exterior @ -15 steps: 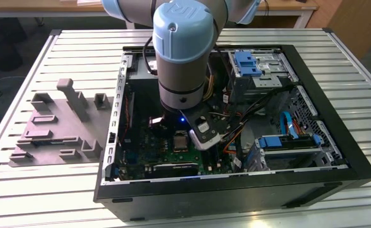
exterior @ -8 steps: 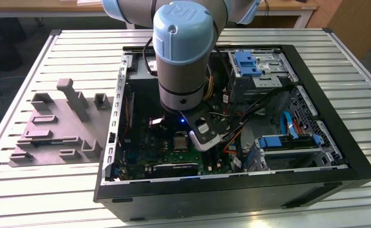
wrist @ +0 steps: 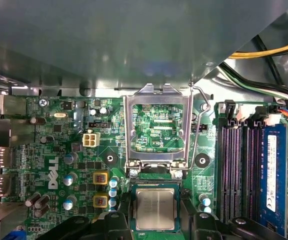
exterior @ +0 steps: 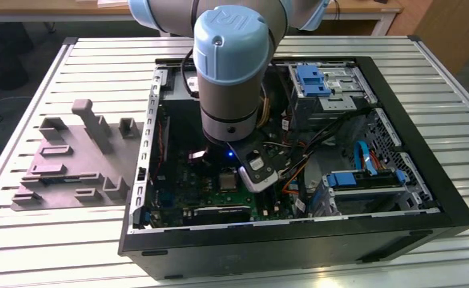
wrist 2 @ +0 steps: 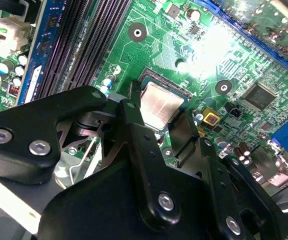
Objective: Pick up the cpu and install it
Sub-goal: 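Place the cpu into insertion slot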
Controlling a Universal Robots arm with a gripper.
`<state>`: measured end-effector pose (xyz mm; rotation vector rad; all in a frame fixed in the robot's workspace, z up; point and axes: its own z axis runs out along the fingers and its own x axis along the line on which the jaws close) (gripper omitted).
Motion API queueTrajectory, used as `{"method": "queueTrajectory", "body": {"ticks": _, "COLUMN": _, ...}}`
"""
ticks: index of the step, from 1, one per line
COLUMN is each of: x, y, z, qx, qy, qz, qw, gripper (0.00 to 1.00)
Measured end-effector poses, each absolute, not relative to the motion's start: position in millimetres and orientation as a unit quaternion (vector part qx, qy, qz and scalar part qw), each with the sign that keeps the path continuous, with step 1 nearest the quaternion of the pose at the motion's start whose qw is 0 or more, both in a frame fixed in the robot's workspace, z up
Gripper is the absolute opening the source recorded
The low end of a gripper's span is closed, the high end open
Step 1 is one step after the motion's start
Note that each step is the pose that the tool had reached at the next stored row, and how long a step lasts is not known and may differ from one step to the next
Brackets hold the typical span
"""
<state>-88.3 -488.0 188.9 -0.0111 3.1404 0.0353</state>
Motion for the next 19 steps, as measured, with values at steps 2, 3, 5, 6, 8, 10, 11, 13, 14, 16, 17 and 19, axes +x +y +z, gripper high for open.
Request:
{"method": "queueTrajectory", "body": {"ticks": 2, "x": -88.4, "y": -488.0, "z": 188.7, "qx": -0.004, "qy": 1.0, "qz": 0.011, "qw": 0.0, "gripper": 0.47}}
{"method": "queueTrajectory", "body": {"ticks": 3, "x": -88.4, "y": -488.0, "z": 188.6, "qx": -0.004, "qy": 1.0, "qz": 0.011, "qw": 0.0, "gripper": 0.47}}
{"method": "queueTrajectory", "body": {"ticks": 5, "x": -88.4, "y": -488.0, "z": 188.5, "qx": -0.004, "qy": 1.0, "qz": 0.011, "qw": 0.001, "gripper": 0.47}}
{"method": "queueTrajectory", "body": {"ticks": 6, "x": -88.4, "y": -488.0, "z": 188.5, "qx": -0.004, "qy": 1.0, "qz": 0.011, "qw": 0.001, "gripper": 0.47}}
{"method": "queueTrajectory", "body": {"ticks": 8, "x": -88.4, "y": -488.0, "z": 188.5, "qx": -0.004, "qy": 1.0, "qz": 0.011, "qw": 0.001, "gripper": 0.47}}
{"method": "queueTrajectory", "body": {"ticks": 10, "x": -88.4, "y": -488.0, "z": 188.4, "qx": -0.004, "qy": 1.0, "qz": 0.011, "qw": 0.001, "gripper": 0.47}}
{"method": "queueTrajectory", "body": {"ticks": 11, "x": -88.4, "y": -488.0, "z": 188.4, "qx": -0.004, "qy": 1.0, "qz": 0.011, "qw": 0.001, "gripper": 0.47}}
{"method": "queueTrajectory", "body": {"ticks": 13, "x": -88.4, "y": -488.0, "z": 188.4, "qx": -0.004, "qy": 1.0, "qz": 0.011, "qw": 0.001, "gripper": 0.47}}
{"method": "queueTrajectory", "body": {"ticks": 14, "x": -88.3, "y": -487.9, "z": 188.3, "qx": -0.004, "qy": 1.0, "qz": 0.012, "qw": 0.001, "gripper": 0.48}}
{"method": "queueTrajectory", "body": {"ticks": 16, "x": -88.3, "y": -487.9, "z": 188.2, "qx": -0.004, "qy": 1.0, "qz": 0.012, "qw": 0.001, "gripper": 0.48}}
{"method": "queueTrajectory", "body": {"ticks": 17, "x": -88.3, "y": -487.9, "z": 188.3, "qx": -0.004, "qy": 1.0, "qz": 0.012, "qw": 0.001, "gripper": 0.54}}
{"method": "queueTrajectory", "body": {"ticks": 19, "x": -88.4, "y": -488.0, "z": 188.4, "qx": -0.004, "qy": 1.0, "qz": 0.011, "qw": 0.001, "gripper": 0.54}}
